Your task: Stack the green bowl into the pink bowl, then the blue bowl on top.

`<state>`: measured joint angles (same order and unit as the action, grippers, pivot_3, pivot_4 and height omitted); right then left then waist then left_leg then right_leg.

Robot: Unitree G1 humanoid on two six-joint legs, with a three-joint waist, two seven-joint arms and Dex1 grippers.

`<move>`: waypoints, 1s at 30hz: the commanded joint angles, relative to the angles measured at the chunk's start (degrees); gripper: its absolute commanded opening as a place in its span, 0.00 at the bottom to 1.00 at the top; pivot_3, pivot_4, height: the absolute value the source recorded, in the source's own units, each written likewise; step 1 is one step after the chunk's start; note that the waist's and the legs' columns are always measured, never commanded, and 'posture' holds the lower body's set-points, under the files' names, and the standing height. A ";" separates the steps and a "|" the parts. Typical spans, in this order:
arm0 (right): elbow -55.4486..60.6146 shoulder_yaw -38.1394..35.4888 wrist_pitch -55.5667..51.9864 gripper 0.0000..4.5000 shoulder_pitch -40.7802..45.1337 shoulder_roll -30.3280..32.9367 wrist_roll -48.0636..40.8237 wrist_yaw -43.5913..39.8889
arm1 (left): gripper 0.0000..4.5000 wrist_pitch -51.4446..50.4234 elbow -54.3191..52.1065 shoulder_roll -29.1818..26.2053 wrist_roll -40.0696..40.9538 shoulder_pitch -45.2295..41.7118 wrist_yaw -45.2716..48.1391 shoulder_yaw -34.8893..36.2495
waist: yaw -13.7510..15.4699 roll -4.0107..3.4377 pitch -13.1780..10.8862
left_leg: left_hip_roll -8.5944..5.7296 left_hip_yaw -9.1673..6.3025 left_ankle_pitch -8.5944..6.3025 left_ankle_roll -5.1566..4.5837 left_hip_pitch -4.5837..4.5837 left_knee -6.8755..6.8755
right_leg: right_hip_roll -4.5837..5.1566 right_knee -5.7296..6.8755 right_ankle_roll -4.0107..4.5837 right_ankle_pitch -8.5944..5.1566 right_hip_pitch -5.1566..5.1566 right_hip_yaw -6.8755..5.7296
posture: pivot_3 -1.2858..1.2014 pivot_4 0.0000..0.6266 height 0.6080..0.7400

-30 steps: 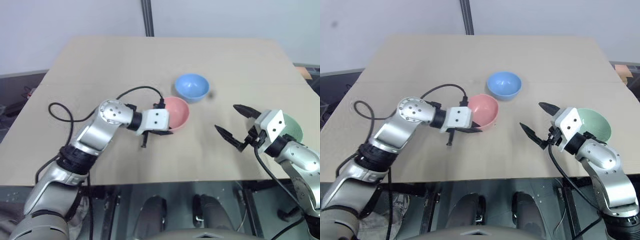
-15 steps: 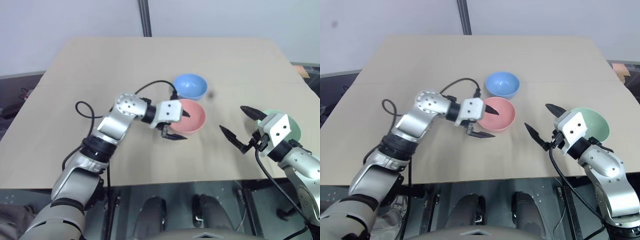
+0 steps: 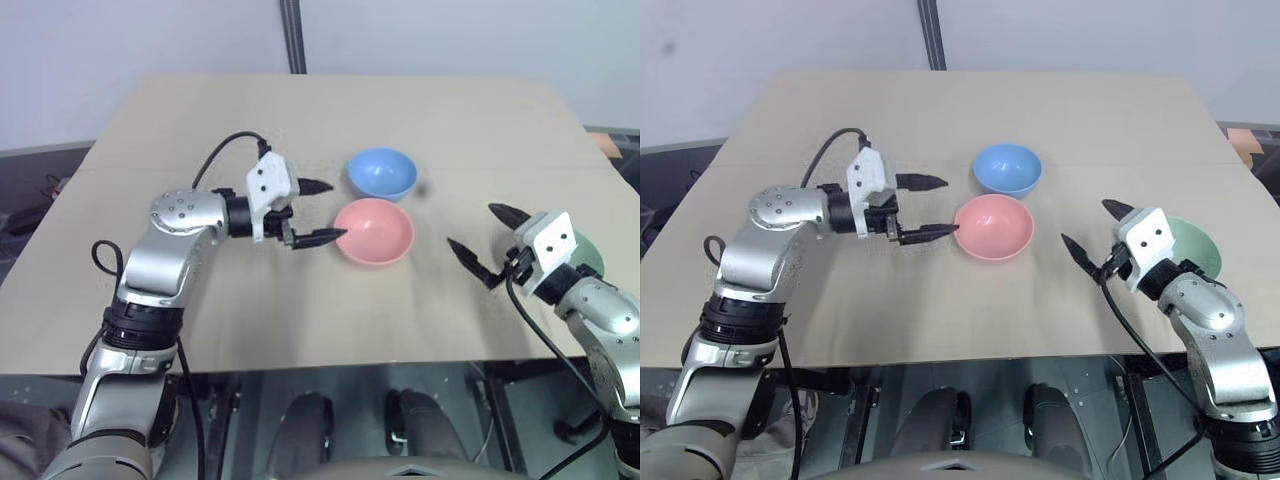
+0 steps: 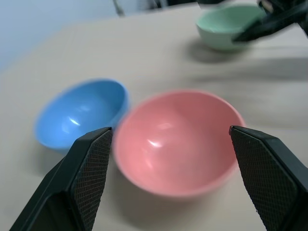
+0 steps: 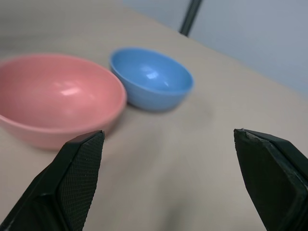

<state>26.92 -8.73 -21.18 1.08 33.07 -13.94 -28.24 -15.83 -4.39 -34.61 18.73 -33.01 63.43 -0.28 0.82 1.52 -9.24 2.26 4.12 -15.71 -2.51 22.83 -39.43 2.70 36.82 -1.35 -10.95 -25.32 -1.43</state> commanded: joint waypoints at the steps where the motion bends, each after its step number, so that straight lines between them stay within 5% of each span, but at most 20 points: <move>1: 2.46 -6.71 -6.44 1.00 -2.42 -0.57 1.56 6.45 | 0.91 5.60 0.13 0.43 5.51 1.13 3.68 4.07 | 0.04 0.00 0.00 | 0.00 -0.01 0.00 0.00 0.04 0.00 | 0.01 -0.01 0.01 0.01 0.00 -0.04 | 0.52 0.24 1.00; 9: 7.78 -7.06 -24.17 1.00 -4.53 -3.71 3.07 14.20 | 0.91 0.90 9.89 -3.91 18.74 -2.63 26.11 5.55 | -0.24 -0.02 0.02 | 0.06 0.03 0.01 0.02 -0.06 0.02 | -0.05 0.04 0.00 -0.24 0.00 -0.06 | 0.52 0.24 1.00; 15: 6.67 -7.23 -31.98 1.00 -0.62 -4.57 1.13 14.04 | 0.91 0.99 12.12 -5.63 19.66 -4.28 29.07 3.94 | -0.40 -0.02 0.02 | 0.04 0.00 0.01 0.01 -0.06 0.01 | -0.04 0.05 0.02 -0.24 0.00 0.01 | 0.52 0.24 1.00; 18: 5.06 -7.58 -32.95 0.83 0.50 -4.17 1.19 13.85 | 0.96 1.44 11.15 -5.31 19.59 -3.20 29.07 4.21 | -0.29 -0.02 0.02 | 0.03 -0.02 0.00 0.00 -0.01 0.01 | -0.04 0.02 -0.04 -0.19 -0.01 0.00 | 0.52 0.24 1.00; 24: 4.86 -7.23 -33.52 0.16 2.36 -2.60 1.16 12.77 | 0.96 0.99 9.36 -4.90 19.39 -1.09 27.89 5.40 | -0.18 -0.02 0.02 | 0.02 -0.02 0.00 0.00 0.03 0.02 | -0.03 -0.02 -0.02 -0.20 -0.02 0.00 | 0.52 0.24 1.00; 26: 4.61 -6.26 -32.84 0.01 2.31 -1.67 1.81 12.25 | 0.96 0.99 8.93 -4.87 19.38 -0.41 27.65 5.51 | -0.19 -0.02 0.02 | 0.02 -0.02 0.00 0.00 0.01 0.02 | -0.03 -0.01 -0.03 -0.21 -0.02 0.00 | 0.52 0.24 1.00; 30: 4.40 -3.30 -28.07 0.01 1.99 0.83 3.49 10.00 | 0.96 0.53 8.52 -4.05 19.32 0.41 24.20 6.29 | -0.19 -0.02 0.01 | 0.03 -0.03 0.00 0.00 0.00 0.03 | -0.03 0.00 -0.02 -0.22 -0.02 -0.02 | 0.52 0.24 1.00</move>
<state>30.03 -12.86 -53.13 2.78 32.31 -11.50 -16.90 -14.98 6.09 -38.88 37.42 -32.63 89.77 4.10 0.63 1.50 -9.22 2.29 4.09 -15.72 -2.51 22.84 -39.40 2.67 36.82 -1.38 -11.17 -25.33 -1.45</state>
